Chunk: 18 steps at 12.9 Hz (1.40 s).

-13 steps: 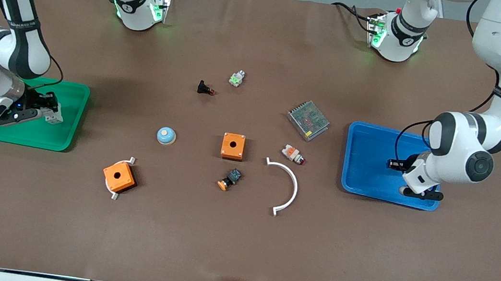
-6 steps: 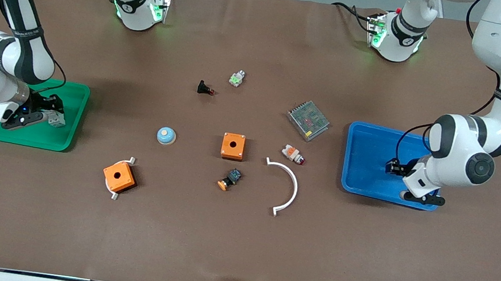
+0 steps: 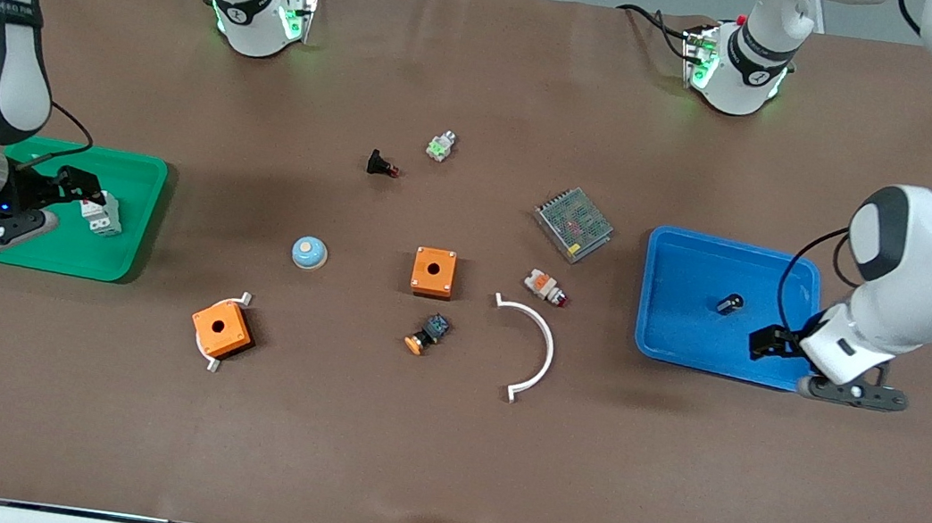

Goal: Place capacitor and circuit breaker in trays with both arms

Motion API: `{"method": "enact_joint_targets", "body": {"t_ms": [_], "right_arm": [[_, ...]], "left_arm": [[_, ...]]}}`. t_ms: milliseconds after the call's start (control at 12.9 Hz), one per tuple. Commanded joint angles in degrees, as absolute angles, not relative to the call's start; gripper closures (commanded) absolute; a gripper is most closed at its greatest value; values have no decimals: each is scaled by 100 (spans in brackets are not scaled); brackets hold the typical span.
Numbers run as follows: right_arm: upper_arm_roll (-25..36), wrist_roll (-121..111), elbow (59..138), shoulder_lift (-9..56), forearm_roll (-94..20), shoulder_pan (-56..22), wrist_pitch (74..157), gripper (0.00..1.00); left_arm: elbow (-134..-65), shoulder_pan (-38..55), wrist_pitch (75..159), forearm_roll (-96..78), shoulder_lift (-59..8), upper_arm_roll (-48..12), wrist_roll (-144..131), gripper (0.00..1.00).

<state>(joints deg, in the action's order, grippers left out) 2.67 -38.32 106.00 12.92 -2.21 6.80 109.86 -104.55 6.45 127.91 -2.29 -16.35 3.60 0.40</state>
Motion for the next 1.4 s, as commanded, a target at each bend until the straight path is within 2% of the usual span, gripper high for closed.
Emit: {"method": "enact_joint_targets", "body": {"t_ms": [0,78,388,621,931,1164,1319], "right_arm": [[290,-2861,10206,1292,-299,239,10496,0],[290,-2474,10047,1222,-290,28,10233,0],[290,-750,9659,723,-281,-676,9396,0],[342,-538,9799,73,-281,-581,9360,0],[352,-79,10072,-640,-272,-299,9264,0],[352,-70,10099,-782,-246,-255,9150,0],[343,-70,10046,-852,-237,-211,8992,0]], "left_arm": [[-10433,642,12700,-79,-1065,378,-429,0],[-10302,607,12657,-79,-916,378,-483,0],[-9336,606,11525,554,-870,378,-387,0],[-8808,616,10716,519,-870,360,-387,0],[-8324,606,10275,299,-905,378,-466,0],[-8227,598,10170,299,-853,387,-448,0],[-8078,536,9767,290,-844,378,-387,0]]}}
